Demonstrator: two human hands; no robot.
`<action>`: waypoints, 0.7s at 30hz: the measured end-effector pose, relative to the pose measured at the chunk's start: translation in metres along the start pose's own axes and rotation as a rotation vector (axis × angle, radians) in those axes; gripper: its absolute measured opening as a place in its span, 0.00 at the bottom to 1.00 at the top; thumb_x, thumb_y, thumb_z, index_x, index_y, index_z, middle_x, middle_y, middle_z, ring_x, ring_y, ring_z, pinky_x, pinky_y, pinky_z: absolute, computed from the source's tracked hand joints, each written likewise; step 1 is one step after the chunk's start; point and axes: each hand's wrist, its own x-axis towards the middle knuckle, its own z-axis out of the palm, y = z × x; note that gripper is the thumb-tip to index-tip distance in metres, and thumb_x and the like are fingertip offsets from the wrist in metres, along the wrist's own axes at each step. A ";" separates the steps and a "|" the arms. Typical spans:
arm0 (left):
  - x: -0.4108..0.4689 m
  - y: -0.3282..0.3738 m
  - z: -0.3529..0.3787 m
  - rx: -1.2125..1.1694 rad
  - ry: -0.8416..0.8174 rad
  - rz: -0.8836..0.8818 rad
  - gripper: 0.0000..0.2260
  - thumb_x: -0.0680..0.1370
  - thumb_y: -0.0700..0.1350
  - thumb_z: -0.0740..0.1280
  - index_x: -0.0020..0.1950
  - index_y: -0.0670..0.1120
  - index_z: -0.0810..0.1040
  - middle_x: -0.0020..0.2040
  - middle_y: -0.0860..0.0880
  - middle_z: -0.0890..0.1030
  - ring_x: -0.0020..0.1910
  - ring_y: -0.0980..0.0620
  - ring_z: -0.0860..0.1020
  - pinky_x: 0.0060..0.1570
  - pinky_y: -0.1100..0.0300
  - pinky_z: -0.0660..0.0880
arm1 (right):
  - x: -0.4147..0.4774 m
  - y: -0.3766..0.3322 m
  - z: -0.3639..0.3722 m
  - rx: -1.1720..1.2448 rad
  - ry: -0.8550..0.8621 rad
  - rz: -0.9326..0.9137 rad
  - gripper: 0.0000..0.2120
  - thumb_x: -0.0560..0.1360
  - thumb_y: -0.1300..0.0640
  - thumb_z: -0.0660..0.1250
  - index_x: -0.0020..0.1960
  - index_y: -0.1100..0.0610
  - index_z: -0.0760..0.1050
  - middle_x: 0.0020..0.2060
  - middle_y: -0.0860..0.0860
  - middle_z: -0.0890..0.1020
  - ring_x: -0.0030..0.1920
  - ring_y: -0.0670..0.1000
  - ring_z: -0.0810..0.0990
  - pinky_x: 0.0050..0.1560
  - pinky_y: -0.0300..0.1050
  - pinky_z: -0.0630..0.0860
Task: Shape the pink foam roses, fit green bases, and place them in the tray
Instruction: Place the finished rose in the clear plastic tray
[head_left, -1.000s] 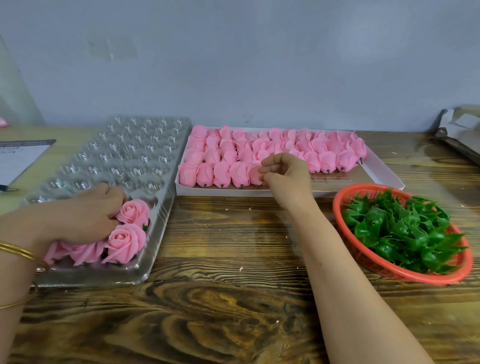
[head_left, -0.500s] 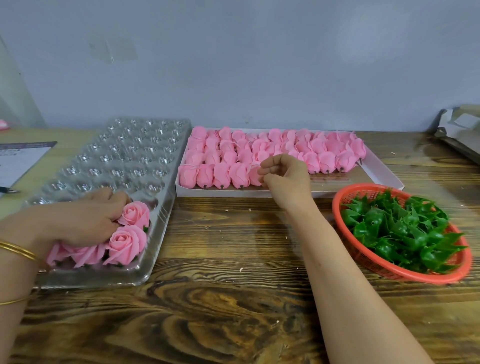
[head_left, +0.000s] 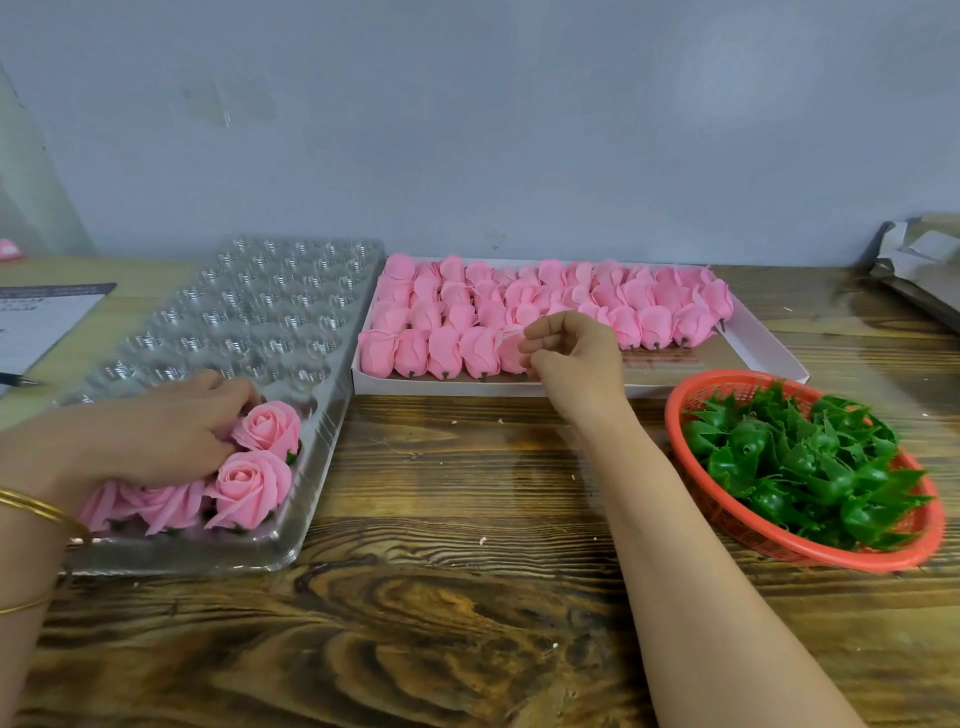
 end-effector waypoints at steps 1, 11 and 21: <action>-0.001 -0.002 0.000 -0.012 0.015 0.000 0.12 0.79 0.53 0.65 0.56 0.57 0.62 0.52 0.55 0.65 0.53 0.56 0.69 0.55 0.58 0.70 | 0.000 0.000 0.000 0.003 0.001 0.002 0.17 0.71 0.74 0.61 0.42 0.52 0.76 0.41 0.52 0.82 0.47 0.52 0.83 0.55 0.53 0.81; -0.016 -0.008 -0.006 -0.040 0.114 0.036 0.12 0.79 0.51 0.66 0.52 0.64 0.64 0.54 0.60 0.67 0.56 0.56 0.70 0.55 0.58 0.69 | 0.001 0.002 0.001 0.010 0.015 0.005 0.17 0.70 0.74 0.60 0.42 0.53 0.76 0.41 0.54 0.83 0.47 0.54 0.83 0.54 0.54 0.81; -0.042 -0.005 -0.025 -0.309 0.348 0.018 0.13 0.77 0.42 0.69 0.48 0.62 0.74 0.46 0.53 0.74 0.42 0.54 0.78 0.47 0.50 0.75 | 0.002 0.003 -0.001 0.022 0.068 0.004 0.17 0.71 0.74 0.61 0.43 0.52 0.76 0.42 0.53 0.83 0.47 0.53 0.83 0.55 0.53 0.81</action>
